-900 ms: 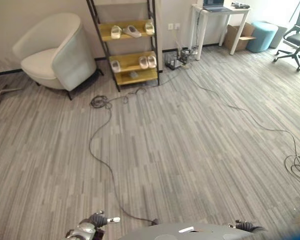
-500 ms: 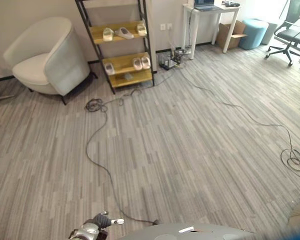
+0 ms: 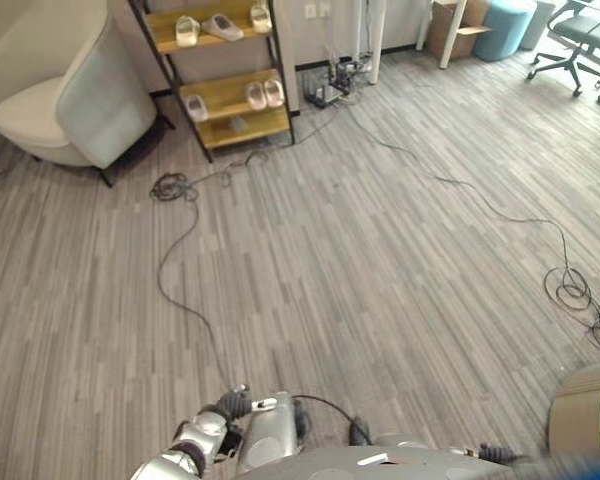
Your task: Arrange the slippers neatly on the shoe rack.
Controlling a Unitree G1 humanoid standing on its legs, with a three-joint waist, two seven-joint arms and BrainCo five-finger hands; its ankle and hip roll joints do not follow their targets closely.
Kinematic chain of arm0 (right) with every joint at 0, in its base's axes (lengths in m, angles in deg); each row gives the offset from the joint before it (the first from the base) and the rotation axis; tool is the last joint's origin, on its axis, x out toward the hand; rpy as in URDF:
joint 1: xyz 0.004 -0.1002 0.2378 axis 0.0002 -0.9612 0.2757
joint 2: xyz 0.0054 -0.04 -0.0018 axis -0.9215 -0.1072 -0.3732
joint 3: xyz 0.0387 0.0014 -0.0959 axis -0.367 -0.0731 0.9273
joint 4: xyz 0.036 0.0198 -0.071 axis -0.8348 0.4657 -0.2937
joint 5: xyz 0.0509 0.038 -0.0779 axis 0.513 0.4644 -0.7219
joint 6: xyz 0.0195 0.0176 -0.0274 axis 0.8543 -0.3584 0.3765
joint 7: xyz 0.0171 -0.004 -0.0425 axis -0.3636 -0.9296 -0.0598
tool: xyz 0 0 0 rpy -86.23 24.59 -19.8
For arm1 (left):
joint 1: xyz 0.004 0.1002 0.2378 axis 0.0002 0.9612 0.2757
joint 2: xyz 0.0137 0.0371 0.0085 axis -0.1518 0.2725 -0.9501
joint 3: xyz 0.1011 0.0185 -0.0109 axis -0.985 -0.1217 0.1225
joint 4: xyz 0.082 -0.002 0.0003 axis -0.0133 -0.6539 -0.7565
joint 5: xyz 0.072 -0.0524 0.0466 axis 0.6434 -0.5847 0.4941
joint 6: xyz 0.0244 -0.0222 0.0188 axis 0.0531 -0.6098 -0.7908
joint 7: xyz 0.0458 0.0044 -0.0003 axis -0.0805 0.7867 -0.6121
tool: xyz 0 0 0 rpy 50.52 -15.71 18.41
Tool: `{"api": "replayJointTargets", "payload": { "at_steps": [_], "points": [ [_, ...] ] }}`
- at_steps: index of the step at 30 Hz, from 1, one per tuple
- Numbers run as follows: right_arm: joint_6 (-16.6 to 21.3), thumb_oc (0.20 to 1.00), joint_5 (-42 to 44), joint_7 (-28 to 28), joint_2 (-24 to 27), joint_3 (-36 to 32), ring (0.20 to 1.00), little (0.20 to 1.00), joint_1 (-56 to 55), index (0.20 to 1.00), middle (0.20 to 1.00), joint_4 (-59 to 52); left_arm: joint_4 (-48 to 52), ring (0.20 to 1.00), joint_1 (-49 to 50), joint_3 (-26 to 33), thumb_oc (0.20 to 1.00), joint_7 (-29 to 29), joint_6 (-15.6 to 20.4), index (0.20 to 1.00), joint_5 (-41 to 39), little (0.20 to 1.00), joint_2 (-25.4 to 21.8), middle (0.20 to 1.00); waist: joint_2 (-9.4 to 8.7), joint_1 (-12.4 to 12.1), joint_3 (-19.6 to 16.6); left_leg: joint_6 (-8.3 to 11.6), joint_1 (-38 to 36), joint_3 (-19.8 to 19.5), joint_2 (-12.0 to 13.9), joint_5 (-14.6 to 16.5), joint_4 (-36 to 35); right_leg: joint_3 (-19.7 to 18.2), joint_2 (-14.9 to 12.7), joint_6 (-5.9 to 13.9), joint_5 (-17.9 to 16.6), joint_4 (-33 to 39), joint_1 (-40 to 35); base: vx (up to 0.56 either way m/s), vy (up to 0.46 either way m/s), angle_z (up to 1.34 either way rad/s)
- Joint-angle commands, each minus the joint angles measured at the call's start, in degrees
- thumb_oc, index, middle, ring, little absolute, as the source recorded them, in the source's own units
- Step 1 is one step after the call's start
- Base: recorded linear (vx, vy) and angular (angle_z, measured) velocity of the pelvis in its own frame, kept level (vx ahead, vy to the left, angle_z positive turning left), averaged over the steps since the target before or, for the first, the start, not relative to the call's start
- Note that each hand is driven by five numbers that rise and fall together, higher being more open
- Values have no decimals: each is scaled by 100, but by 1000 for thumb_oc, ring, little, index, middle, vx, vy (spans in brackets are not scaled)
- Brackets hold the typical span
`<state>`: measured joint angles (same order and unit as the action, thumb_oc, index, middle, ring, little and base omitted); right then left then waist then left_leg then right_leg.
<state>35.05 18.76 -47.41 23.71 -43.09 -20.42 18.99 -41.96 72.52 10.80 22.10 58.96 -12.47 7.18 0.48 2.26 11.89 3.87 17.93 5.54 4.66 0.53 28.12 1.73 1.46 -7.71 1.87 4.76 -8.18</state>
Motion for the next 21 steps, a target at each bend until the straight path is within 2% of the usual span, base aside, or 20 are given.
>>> {"api": "replayJointTargets", "payload": {
  "at_steps": [1, 2, 4, 6, 7, 10, 11, 12, 13, 14, 15, 16, 17, 18, 19, 20, 21],
  "points": [
    [44, 1000, -106, 33, 244, 39, 1000, 1000, 61, 1000, 1000, 13, 21, 1000, -119, -184, 1000, 33, 90, 1000, -115, 1000, 192, 1000, 73, -180, 34, -245, 41, 187, -157, -68, -742, 23, -6, 791, 882, -126, -393, 320, 73, -44],
    [55, 1000, -102, 65, 240, 86, 1000, 1000, 95, 1000, 1000, 1, 36, 1000, -135, -258, 1000, 23, 100, 1000, -83, 1000, 213, 1000, 130, -255, 34, -187, 173, 329, -195, -403, -1318, -14, 83, 815, 960, -70, -529, 314, 73, -44],
    [35, 1000, -124, 80, 219, 115, 1000, 1000, 134, 1000, 1000, -1, 86, 1000, -103, -339, 1000, 66, 78, 1000, -117, 1000, 253, 1000, 142, -378, 4, -132, 265, 546, -323, -643, -1989, -172, 132, 826, 1051, 13, -729, 326, 89, -19],
    [66, 1000, -235, 110, 122, 160, 1000, 1000, 92, 1000, 1000, -38, -30, 1000, 35, -280, 1000, 123, 59, 1000, -128, 1000, 250, 1000, 106, -428, -128, -280, 46, 327, -433, -725, -2296, -250, 143, 846, 1132, -67, -734, 322, 97, -39],
    [87, 1000, -247, 117, 46, 148, 1000, 1000, 65, 1000, 1000, -39, -249, 1000, 90, -172, 1000, 73, 45, 1000, -34, 1000, 285, 1000, 6, -423, -219, -357, 56, 220, -539, -691, -2247, -245, 109, 879, 1190, -226, -706, 358, 74, -67],
    [95, 1000, -147, 133, -129, 161, 1000, 1000, 12, 1000, 1000, -245, -532, 1000, 182, 188, 1000, 57, -42, 1000, 201, 1000, 117, 1000, -295, -511, -390, -513, -77, 122, -633, -460, -2106, -343, -12, 1122, 1157, -838, -565, 353, 75, -39],
    [95, 1000, -129, 102, -199, 203, 1000, 1000, 39, 1000, 1000, -351, -537, 1000, 192, 255, 1000, 76, -53, 1000, 303, 1000, 58, 1000, -396, -503, -412, -590, -199, 114, -691, -327, -2099, -355, -67, 1274, 1072, -1243, -429, 355, 107, -48],
    [99, 1000, -133, 87, -249, 243, 1000, 1000, 84, 1000, 1000, -459, -502, 1000, 173, 307, 1000, 70, -51, 1000, 343, 1000, -2, 1000, -459, -493, -427, -651, -300, 96, -730, -215, -2110, -371, -82, 1473, 805, -1706, -242, 224, 84, -50],
    [98, 1000, -133, 87, -247, 243, 1000, 1000, 85, 1000, 1000, -459, -502, 1000, 172, 308, 1000, 70, -51, 1000, 343, 1000, -1, 1000, -445, -500, -440, -646, -285, 97, -711, -225, -2115, -380, -66, 1468, 787, -1699, -224, 274, 113, -27],
    [104, 1000, -221, 77, -332, 334, 1000, 1000, 172, 1000, 1000, -600, -403, 1000, 119, 330, 1000, 21, -50, 1000, 404, 1000, -66, 1000, -493, -425, -398, -777, -512, 14, -754, 6, -2126, -312, -109, 1896, 134, -2756, 208, 166, 70, -3],
    [104, 1000, -221, 77, -330, 333, 1000, 1000, 173, 1000, 1000, -600, -403, 1000, 118, 331, 1000, 21, -51, 1000, 404, 1000, -64, 1000, -476, -432, -410, -772, -497, 14, -733, -5, -2131, -318, -90, 1892, 111, -2742, 223, 351, 178, 20],
    [113, 1000, -245, 69, -336, 337, 1000, 1000, 262, 1000, 1000, -730, -337, 1000, 6, 326, 1000, -53, -60, 1000, 438, 1000, -129, 1000, -331, -302, -297, -918, -859, -74, -707, 168, -2242, -141, -127, 2117, -510, -3716, 674, 290, 161, 25],
    [127, 1000, -250, 80, -342, 320, 1000, 1000, 305, 1000, 1000, -782, -298, 1000, -24, 312, 1000, -92, -53, 1000, 438, 1000, -171, 1000, -219, -266, -243, -962, -1051, -122, -648, 216, -2322, 18, -131, 2186, -710, -4100, 959, 429, 215, 30],
    [146, 1000, -290, 94, -345, 319, 1000, 1000, 295, 1000, 1000, -796, -257, 1000, -71, 319, 1000, -104, -50, 1000, 410, 1000, -209, 1000, -94, -222, -211, -979, -1245, -195, -596, 240, -2439, 165, -191, 2122, -703, -4343, 1215, 394, 140, 40],
    [156, 1000, -340, 101, -353, 349, 1000, 1000, 273, 1000, 1000, -792, -215, 1000, -131, 322, 1000, -102, -39, 1000, 360, 1000, -224, 1000, -74, -126, -130, -981, -1505, -303, -675, 289, -2531, 290, -377, 1999, -504, -4364, 1390, 277, 84, 39],
    [156, 1000, -340, 101, -352, 349, 1000, 1000, 274, 1000, 1000, -792, -215, 1000, -132, 323, 1000, -102, -39, 1000, 360, 1000, -223, 1000, -61, -124, -135, -977, -1497, -308, -662, 282, -2534, 297, -364, 1995, -520, -4346, 1391, 290, 47, 42],
    [153, 1000, -371, 98, -365, 379, 1000, 1000, 260, 1000, 1000, -775, -178, 1000, -171, 321, 1000, -93, -32, 1000, 308, 1000, -212, 1000, -10, -66, -103, -967, -1663, -418, -686, 343, -2578, 349, -426, 1861, -318, -4162, 1561, 280, 20, 32]
  ]
}}
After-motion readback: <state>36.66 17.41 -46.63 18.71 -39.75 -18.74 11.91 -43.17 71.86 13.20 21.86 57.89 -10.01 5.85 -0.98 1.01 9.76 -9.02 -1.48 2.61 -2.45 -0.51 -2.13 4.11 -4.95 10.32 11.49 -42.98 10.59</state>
